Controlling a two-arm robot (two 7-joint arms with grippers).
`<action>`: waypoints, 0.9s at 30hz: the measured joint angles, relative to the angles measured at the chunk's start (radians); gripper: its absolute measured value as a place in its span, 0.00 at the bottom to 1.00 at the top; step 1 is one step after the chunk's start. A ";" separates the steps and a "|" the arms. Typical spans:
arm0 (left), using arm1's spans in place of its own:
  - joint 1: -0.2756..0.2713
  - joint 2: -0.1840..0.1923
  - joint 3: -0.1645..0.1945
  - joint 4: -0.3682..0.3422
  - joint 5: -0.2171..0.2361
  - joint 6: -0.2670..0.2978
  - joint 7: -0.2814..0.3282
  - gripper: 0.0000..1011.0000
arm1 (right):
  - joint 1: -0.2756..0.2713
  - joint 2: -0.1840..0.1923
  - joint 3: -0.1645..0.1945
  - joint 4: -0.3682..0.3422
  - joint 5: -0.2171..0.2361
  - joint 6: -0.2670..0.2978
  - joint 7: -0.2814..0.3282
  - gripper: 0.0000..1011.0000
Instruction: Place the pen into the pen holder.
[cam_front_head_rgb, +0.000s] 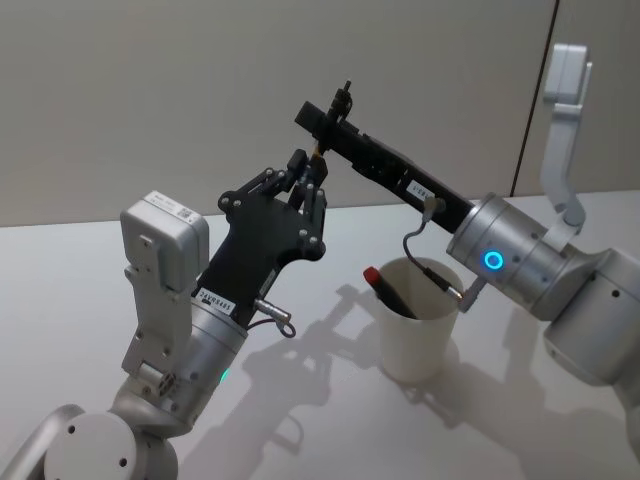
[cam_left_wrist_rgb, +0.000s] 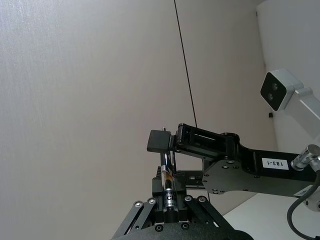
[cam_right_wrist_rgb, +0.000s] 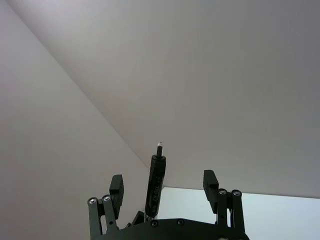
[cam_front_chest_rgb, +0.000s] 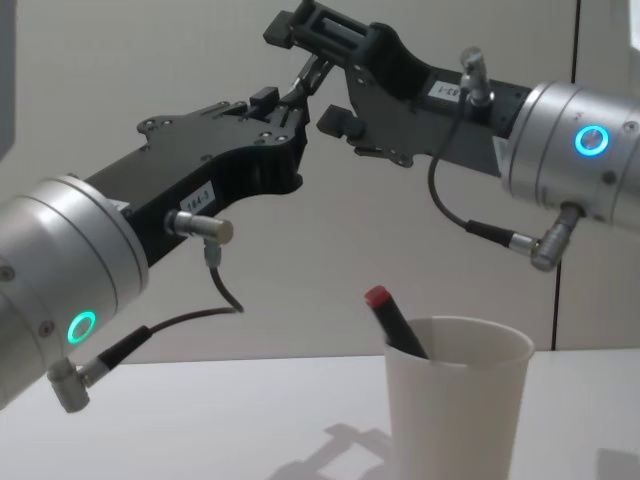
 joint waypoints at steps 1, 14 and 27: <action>0.000 0.000 0.000 0.000 0.000 0.000 0.000 0.14 | 0.001 -0.001 -0.002 0.002 0.004 0.000 0.000 0.99; 0.000 0.000 0.000 0.000 0.000 0.000 0.000 0.14 | 0.009 -0.011 -0.017 0.025 0.028 -0.004 -0.001 0.99; 0.000 0.000 0.000 0.000 0.000 0.000 0.000 0.14 | 0.018 -0.024 -0.032 0.046 0.046 -0.014 0.005 0.98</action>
